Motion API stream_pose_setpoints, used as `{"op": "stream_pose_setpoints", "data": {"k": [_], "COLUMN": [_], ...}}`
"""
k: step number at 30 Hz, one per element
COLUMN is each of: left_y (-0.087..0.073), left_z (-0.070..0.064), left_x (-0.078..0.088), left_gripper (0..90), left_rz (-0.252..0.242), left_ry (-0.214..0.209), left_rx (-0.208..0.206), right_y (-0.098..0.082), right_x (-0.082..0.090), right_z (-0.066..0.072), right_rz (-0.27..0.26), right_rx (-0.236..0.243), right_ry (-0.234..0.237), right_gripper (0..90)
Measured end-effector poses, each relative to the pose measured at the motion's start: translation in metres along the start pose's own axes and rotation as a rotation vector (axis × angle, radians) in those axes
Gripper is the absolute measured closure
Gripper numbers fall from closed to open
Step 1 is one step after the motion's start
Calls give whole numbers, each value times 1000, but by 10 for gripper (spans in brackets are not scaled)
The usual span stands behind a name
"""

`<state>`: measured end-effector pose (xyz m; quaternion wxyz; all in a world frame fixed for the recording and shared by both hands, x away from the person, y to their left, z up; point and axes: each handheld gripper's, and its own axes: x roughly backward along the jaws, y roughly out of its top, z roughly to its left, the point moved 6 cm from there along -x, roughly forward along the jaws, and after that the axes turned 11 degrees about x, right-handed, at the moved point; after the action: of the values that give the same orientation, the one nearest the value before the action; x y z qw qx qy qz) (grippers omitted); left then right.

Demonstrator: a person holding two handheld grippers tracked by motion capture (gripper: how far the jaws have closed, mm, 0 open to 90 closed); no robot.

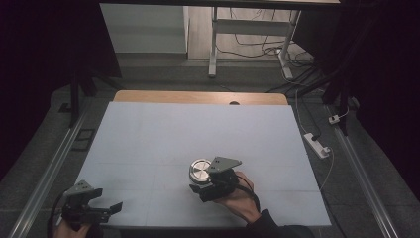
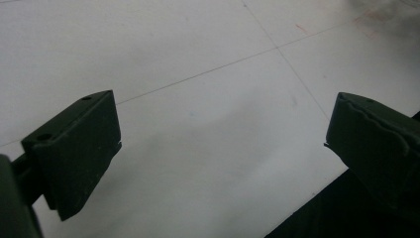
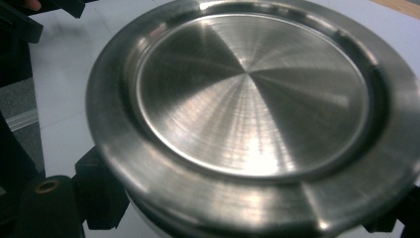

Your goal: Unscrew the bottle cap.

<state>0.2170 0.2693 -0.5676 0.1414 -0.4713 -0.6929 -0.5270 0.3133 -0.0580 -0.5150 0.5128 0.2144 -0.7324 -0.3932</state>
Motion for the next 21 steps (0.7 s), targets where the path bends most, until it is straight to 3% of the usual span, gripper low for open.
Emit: {"op": "stream_pose_setpoints", "data": {"k": [7, 16, 21], "left_y": [3, 17, 25], "left_z": [-7, -23, -31], "left_x": [-1, -2, -5], "left_gripper": [0, 0, 0], "left_rz": [-9, -38, -50], "left_ry": [-42, -41, -79], "left_rx": [-19, -111, -151], "right_y": [0, 1, 2], "right_x": [2, 5, 6], "right_z": [-2, -1, -2], "right_rz": [-3, -13, -17], "right_rx": [-3, -5, -5], "right_ry": [4, 12, 12], "right_gripper": [142, 142, 142]}}
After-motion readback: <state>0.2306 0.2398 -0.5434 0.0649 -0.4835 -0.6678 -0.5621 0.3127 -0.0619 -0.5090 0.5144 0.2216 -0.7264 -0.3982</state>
